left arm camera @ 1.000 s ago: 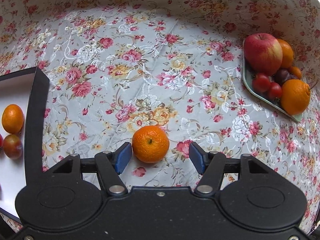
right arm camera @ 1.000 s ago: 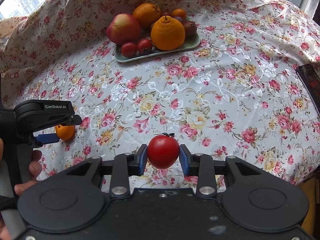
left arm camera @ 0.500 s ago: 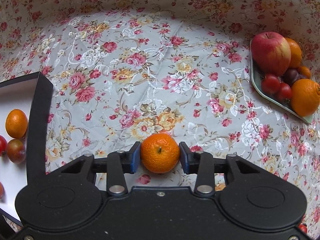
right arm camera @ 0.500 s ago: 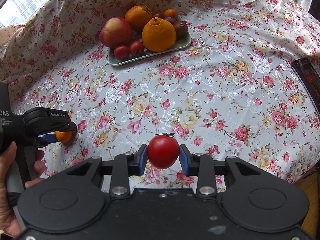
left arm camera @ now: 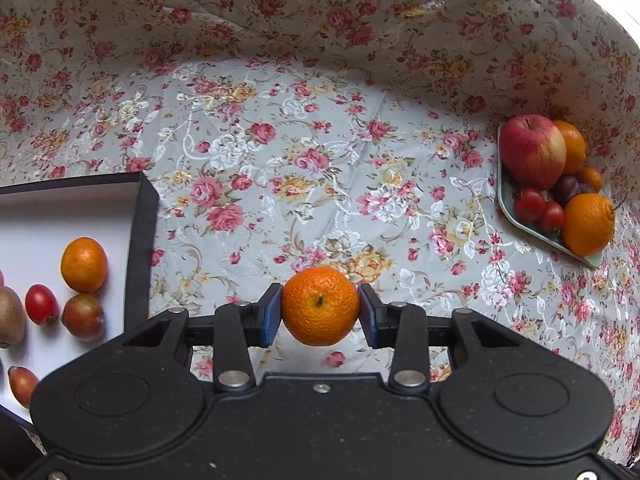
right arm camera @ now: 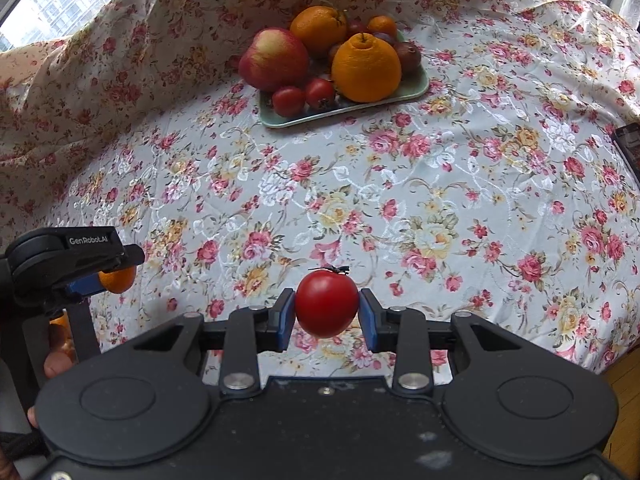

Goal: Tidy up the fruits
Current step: 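Close the right tool on the red tomato while the left tool grasps the mandarin, then carry the held mandarin and tomato over the black box with both tools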

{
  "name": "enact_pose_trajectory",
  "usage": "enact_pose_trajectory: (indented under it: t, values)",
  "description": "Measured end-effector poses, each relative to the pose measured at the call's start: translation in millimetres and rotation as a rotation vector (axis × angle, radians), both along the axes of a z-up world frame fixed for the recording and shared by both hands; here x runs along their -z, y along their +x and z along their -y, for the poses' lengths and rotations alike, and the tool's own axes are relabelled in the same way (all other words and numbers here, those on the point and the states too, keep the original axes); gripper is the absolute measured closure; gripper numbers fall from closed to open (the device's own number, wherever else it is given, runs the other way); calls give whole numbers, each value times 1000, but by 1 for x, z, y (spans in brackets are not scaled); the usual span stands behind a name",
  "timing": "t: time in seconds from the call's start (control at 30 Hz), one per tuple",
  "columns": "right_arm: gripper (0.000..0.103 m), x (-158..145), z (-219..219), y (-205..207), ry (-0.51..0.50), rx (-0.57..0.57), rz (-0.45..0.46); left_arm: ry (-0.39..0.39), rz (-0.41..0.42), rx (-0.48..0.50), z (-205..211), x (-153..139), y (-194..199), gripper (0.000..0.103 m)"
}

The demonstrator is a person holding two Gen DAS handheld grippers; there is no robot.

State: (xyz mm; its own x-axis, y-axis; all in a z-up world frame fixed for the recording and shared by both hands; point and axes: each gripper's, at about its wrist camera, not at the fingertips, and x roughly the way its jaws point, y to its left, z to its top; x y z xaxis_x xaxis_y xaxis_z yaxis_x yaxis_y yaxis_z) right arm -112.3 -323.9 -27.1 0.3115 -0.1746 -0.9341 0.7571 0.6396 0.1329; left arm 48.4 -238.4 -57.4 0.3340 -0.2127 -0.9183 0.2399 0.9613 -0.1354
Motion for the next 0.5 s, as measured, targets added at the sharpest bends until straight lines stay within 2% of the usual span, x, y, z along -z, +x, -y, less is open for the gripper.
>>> enact_pose_trajectory:
  t: [0.5]
  values:
    - [67, 5, -73, 76, 3, -155, -3, 53, 92, -92, -81, -29, 24, 55]
